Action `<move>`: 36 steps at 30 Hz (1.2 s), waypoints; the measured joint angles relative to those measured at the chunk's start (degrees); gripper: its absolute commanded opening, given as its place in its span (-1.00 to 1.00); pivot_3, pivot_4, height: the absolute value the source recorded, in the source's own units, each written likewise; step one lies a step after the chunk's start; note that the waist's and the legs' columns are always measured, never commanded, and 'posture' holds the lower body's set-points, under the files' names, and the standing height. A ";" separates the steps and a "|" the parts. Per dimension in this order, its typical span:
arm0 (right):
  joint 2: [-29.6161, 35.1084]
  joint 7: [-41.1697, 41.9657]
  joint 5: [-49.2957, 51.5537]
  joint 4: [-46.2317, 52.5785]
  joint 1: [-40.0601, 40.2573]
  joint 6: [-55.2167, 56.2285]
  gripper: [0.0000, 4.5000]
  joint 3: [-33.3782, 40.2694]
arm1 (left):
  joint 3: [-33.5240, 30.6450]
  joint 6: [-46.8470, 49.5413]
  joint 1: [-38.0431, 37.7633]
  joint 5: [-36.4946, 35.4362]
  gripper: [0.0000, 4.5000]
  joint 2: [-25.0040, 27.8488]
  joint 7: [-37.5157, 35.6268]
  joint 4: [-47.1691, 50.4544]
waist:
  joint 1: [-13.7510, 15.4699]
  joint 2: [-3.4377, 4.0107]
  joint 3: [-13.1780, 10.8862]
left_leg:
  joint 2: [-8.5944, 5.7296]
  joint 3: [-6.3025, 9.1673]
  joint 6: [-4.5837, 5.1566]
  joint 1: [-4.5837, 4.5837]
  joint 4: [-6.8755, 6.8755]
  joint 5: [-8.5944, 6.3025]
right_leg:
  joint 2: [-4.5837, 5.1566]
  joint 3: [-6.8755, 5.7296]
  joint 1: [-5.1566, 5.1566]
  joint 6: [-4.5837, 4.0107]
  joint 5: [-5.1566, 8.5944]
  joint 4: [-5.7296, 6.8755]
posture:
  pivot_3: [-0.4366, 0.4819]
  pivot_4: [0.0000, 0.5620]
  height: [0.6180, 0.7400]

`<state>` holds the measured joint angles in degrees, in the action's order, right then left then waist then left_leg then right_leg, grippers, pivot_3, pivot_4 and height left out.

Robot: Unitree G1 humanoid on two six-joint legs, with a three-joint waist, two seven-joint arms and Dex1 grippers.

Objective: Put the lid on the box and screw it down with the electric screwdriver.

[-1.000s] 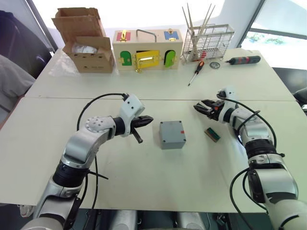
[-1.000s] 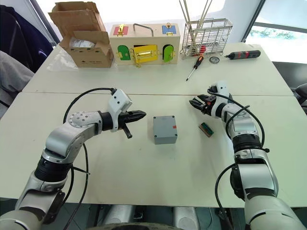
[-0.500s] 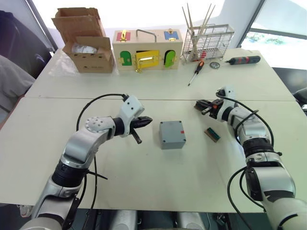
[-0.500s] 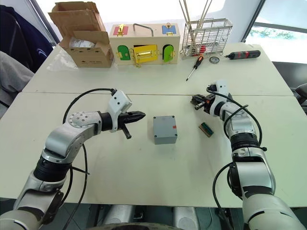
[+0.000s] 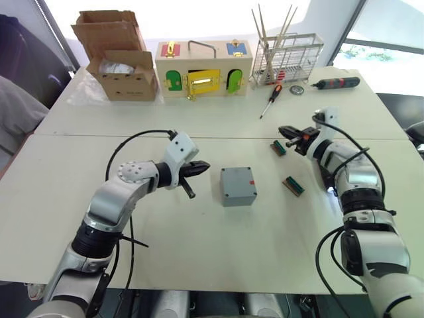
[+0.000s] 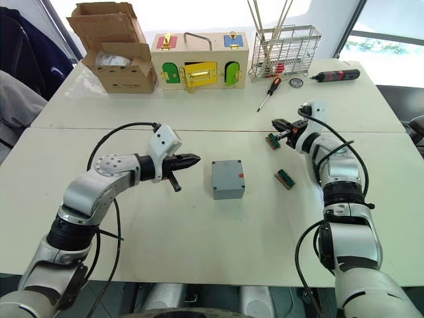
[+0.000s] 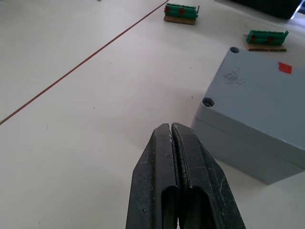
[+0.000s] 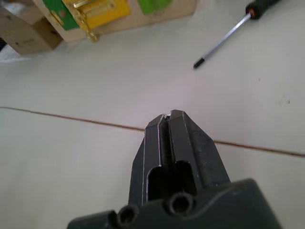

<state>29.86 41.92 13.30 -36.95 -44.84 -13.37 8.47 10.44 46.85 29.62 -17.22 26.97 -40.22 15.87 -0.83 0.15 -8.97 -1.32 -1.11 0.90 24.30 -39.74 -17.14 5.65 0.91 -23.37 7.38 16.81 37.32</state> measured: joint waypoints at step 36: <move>4.86 3.34 18.33 49.54 21.96 -29.86 -0.98 -6.41 | 0.18 6.10 -4.58 -9.28 -1.00 6.60 -4.46 9.80 | 0.26 0.00 0.00 | 0.00 0.06 0.00 -0.14 0.13 0.00 | 0.00 0.04 0.09 0.00 0.00 -0.09 | -0.05 -0.47 1.00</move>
<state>34.72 45.27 31.63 12.59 -22.87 -43.23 2.07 10.61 52.95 25.04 -26.50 33.57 -44.69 25.67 -0.57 0.14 -8.97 -1.33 -1.05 0.90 24.16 -39.60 -17.14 5.65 0.95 -23.28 7.38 16.81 37.22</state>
